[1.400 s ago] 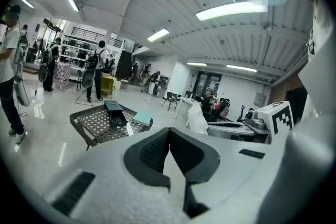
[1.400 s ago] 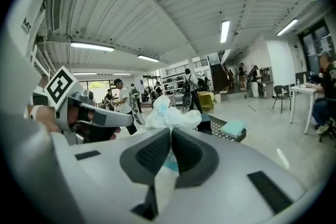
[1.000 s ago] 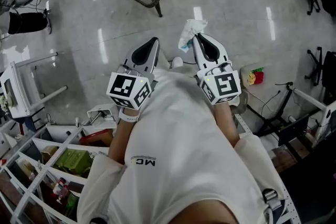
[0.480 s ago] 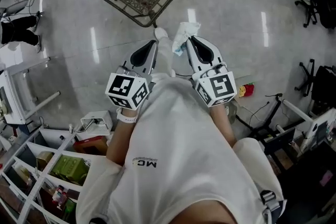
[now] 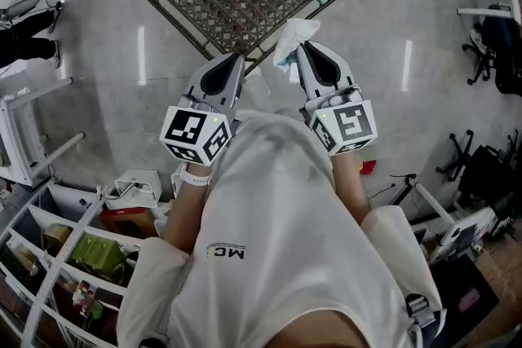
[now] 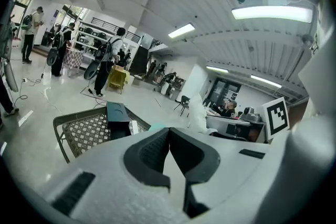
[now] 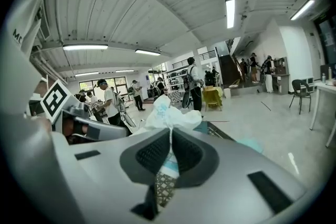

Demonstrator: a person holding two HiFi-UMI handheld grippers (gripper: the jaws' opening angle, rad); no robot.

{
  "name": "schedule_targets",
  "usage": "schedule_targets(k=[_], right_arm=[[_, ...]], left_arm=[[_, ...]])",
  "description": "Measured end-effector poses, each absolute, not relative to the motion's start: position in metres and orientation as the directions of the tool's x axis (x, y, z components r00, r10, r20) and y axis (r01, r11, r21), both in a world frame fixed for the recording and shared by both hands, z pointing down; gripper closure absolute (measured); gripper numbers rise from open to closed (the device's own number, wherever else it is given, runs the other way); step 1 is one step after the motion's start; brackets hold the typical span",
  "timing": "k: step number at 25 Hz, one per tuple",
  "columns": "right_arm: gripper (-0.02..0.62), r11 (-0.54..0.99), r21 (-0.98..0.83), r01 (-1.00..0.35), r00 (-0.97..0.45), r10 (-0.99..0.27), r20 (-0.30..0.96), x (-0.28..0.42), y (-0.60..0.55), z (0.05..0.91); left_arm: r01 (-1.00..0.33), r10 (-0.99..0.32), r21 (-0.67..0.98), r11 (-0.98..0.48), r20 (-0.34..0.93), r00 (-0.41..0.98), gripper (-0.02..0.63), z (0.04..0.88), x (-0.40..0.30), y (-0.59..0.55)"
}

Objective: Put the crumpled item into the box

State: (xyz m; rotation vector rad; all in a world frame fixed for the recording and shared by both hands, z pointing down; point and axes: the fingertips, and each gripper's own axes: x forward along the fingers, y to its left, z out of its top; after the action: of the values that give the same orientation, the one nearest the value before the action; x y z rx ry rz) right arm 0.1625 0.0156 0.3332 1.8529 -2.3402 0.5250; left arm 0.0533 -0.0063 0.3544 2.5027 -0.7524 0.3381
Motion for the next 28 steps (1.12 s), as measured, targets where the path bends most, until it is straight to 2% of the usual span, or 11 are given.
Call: schedule_targets(k=[9,17,28], right_arm=[[0.569,0.285,-0.183,-0.941,-0.330,-0.895,0.302,0.177,-0.060,0.325],[0.569,0.393,-0.185,-0.901,-0.434,-0.818,0.378,0.186,-0.102,0.364],[0.569,0.437,-0.159,-0.886,-0.461,-0.785,0.415,0.186,-0.143,0.410]], left_arm=[[-0.628,-0.526,0.375,-0.681,0.346,0.777,0.581,0.340,0.070,-0.068],[-0.709,-0.589,0.388,-0.589,0.394,0.706,0.581,0.359,0.078,-0.103],[-0.737,-0.616,0.357,-0.574,0.405,0.676,0.581,0.367,0.079,-0.118]])
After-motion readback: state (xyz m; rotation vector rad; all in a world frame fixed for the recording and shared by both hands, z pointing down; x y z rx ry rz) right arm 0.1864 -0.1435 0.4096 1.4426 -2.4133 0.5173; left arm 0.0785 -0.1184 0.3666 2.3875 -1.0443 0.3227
